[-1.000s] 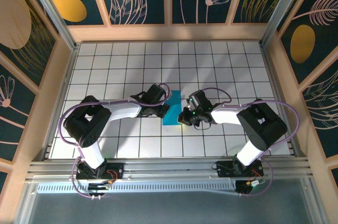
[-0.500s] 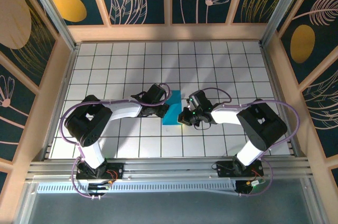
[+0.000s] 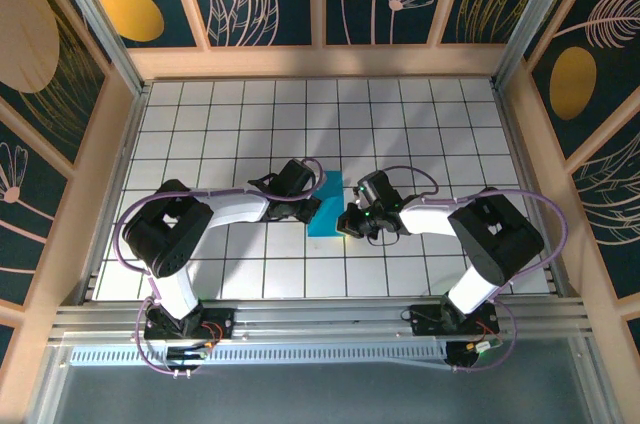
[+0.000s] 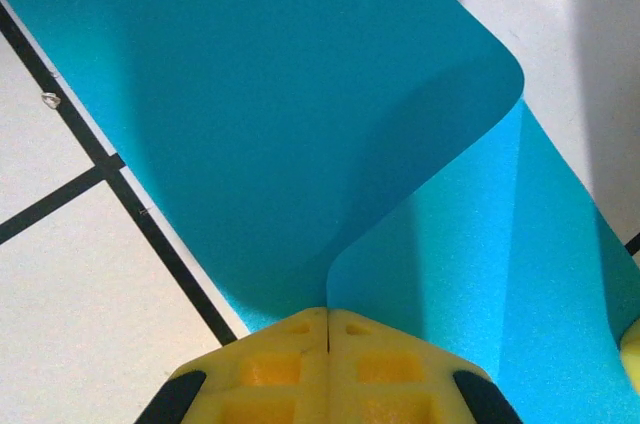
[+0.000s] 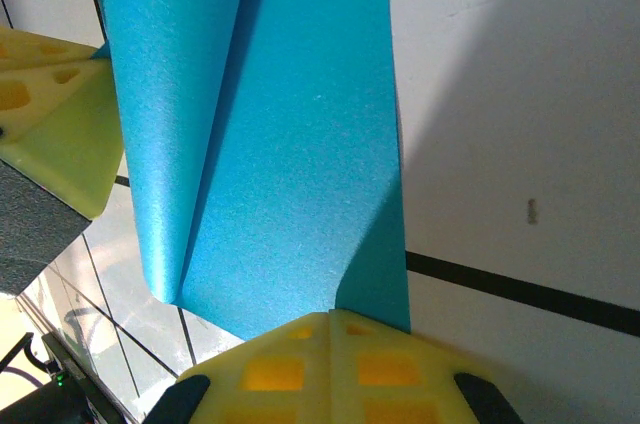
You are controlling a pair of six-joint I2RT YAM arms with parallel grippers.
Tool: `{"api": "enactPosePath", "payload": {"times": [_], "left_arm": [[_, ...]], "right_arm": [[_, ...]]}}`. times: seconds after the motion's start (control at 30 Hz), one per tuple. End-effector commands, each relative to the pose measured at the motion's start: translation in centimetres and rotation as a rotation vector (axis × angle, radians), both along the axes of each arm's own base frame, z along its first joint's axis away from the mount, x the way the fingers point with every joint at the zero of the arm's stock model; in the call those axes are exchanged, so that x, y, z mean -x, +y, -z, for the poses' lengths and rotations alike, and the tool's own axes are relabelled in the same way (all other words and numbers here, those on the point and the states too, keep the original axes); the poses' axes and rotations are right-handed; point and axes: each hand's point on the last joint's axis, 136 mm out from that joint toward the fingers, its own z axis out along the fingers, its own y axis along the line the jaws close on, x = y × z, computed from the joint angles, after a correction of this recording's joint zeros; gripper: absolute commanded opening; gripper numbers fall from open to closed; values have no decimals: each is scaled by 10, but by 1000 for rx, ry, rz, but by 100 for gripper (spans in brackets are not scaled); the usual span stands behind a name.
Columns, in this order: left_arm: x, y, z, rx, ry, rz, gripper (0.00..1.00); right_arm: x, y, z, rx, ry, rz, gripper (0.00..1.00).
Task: Fold a paper plane with a square sheet of paper (fold left side to right side)
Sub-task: Fold the triangle a second time at the center of the table.
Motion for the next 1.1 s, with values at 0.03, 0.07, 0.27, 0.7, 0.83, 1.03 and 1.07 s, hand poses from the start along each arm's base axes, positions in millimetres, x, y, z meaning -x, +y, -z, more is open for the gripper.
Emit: {"api": "enactPosePath", "payload": {"times": [0.03,0.07,0.27,0.7,0.83,1.03,1.07], "left_arm": [[-3,-3,-11,25,-28,19,0],[-3,-3,-12,24,-30,19,0],[-5,-1,-5,5,-23,15,0],[-3,-1,11,-12,2,20,0],[-1,0,14,-14,10,23,0],[1,1,18,-25,18,25,0],[1,2,19,-28,20,26,0]], "right_arm": [[17,-21,30,121,74,8,0],[18,-21,31,122,77,8,0],[18,-21,30,123,76,7,0],[19,-22,31,126,76,6,0],[18,-21,29,122,71,3,0],[5,-6,4,31,15,-7,0],[2,-3,-3,2,3,-5,0]]}}
